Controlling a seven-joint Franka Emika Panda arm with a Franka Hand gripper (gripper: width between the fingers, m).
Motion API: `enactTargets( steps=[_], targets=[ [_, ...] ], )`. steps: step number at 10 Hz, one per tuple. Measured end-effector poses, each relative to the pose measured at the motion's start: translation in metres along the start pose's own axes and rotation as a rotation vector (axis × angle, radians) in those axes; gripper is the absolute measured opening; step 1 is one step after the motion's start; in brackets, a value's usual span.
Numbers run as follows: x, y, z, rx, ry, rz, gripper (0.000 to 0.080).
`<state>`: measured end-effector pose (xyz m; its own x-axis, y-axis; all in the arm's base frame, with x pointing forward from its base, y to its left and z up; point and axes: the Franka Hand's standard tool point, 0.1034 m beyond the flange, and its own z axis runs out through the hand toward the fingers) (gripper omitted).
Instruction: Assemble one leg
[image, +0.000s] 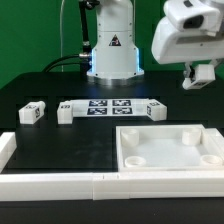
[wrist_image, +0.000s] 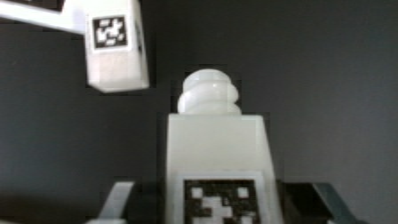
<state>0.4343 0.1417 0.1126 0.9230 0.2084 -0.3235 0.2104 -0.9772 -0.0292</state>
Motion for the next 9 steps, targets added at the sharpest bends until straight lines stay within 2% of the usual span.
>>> enactTargets(
  steps=[1,2,5,6,7,8,9],
  targets=[
    [0.015,0.020,-0.014,0.015,0.153,-0.004,0.0287],
    [0.022,0.034,-0.022,0.017,0.247,-0.012,0.0287],
    [0.028,0.031,-0.021,0.015,0.531,-0.012,0.0287],
    [0.027,0.030,-0.017,0.015,0.558,-0.019,0.0287],
    [0.036,0.030,-0.018,0.012,0.530,-0.051,0.0287],
    [0.058,0.037,-0.024,0.010,0.550,-0.083,0.0287],
    [0.066,0.042,-0.023,0.009,0.552,-0.095,0.0287]
  ],
)
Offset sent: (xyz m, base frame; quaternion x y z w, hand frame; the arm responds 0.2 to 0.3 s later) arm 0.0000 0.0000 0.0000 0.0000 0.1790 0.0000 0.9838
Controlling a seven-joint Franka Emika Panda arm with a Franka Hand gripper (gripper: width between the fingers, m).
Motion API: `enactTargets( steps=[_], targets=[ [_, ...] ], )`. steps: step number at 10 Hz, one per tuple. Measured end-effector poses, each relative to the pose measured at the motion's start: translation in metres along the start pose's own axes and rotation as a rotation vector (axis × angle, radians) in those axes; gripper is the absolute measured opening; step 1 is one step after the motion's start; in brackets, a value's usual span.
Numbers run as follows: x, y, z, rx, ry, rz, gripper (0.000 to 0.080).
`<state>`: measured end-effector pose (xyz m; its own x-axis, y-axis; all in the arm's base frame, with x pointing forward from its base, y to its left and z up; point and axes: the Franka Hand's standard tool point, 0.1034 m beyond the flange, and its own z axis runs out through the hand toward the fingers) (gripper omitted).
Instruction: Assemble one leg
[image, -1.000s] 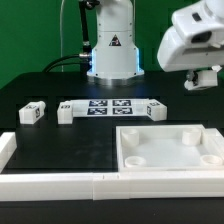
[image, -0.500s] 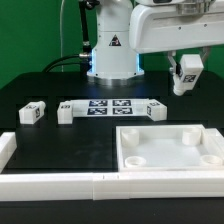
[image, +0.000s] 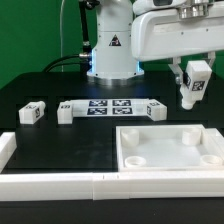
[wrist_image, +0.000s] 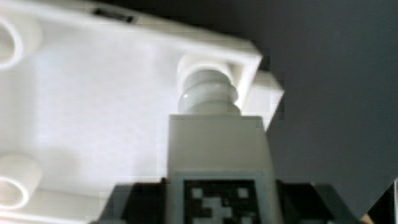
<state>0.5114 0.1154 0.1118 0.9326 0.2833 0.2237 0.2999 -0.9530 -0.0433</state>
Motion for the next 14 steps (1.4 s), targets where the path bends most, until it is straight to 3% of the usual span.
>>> enactTargets(
  steps=[4,6,9,14],
  targets=[
    [0.001,-0.003,0.003,0.004,-0.004,-0.006,0.0287],
    [0.031,-0.005,0.021,0.026,-0.001,0.003,0.0287],
    [0.067,-0.009,0.027,0.043,-0.003,-0.050,0.0287],
    [0.071,-0.004,0.032,0.038,0.046,-0.087,0.0287]
  ],
)
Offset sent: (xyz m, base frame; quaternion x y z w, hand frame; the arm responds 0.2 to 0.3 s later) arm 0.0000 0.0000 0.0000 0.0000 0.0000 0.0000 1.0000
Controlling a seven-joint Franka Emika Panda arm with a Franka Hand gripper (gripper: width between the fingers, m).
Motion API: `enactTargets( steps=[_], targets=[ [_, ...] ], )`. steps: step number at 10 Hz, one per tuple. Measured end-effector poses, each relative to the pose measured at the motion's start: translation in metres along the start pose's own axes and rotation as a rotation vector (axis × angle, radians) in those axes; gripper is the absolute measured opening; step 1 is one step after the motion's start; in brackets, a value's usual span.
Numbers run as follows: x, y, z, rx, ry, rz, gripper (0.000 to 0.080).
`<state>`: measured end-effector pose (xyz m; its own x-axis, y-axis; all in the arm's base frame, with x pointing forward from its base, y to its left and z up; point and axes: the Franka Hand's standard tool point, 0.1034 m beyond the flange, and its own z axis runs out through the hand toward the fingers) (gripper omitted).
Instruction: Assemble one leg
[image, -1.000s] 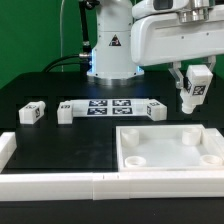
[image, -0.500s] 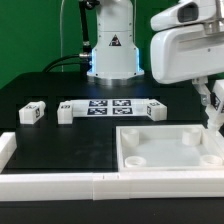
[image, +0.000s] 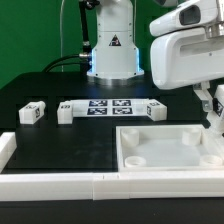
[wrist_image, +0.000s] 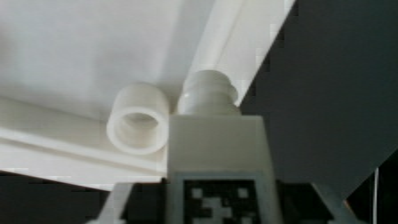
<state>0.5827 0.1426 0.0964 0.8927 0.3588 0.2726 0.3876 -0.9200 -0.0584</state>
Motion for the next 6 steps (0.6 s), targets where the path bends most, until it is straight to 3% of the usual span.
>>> enactTargets(
  steps=[2,6],
  targets=[
    [0.021,0.012,0.004,-0.014,0.075,-0.030,0.0287],
    [0.025,0.016,0.009,-0.009,0.063,-0.033,0.0287]
  ],
)
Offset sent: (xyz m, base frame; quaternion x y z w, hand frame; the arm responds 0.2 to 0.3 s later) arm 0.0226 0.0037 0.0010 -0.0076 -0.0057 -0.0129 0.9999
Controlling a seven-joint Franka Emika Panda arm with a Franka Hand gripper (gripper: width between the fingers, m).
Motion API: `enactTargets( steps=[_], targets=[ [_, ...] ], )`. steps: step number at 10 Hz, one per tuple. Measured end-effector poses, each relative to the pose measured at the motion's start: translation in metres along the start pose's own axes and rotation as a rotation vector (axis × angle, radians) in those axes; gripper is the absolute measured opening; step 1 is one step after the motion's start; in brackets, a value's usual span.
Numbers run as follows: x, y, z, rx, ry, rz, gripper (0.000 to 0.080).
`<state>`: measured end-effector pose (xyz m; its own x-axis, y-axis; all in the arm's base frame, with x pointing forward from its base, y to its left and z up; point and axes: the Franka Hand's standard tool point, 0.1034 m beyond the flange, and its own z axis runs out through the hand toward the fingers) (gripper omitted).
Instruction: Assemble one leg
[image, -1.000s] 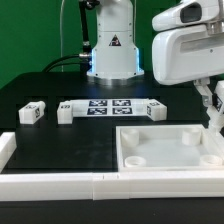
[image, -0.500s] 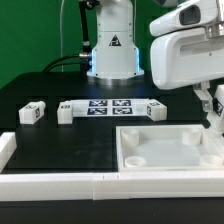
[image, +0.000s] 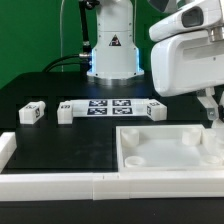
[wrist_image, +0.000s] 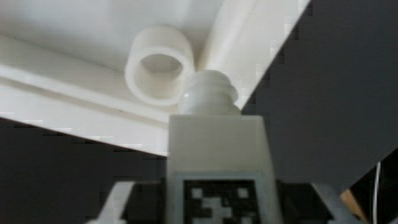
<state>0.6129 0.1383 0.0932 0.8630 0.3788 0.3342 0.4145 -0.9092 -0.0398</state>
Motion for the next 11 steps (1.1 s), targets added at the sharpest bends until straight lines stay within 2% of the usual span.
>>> enactTargets(
  steps=[3,9,11],
  targets=[
    [-0.008,0.009,0.008,-0.001,-0.005,0.000,0.0287],
    [-0.005,0.016,0.013,-0.015,0.045,-0.001,0.0287],
    [-0.011,0.021,0.021,-0.015,0.044,-0.012,0.0287]
  ],
)
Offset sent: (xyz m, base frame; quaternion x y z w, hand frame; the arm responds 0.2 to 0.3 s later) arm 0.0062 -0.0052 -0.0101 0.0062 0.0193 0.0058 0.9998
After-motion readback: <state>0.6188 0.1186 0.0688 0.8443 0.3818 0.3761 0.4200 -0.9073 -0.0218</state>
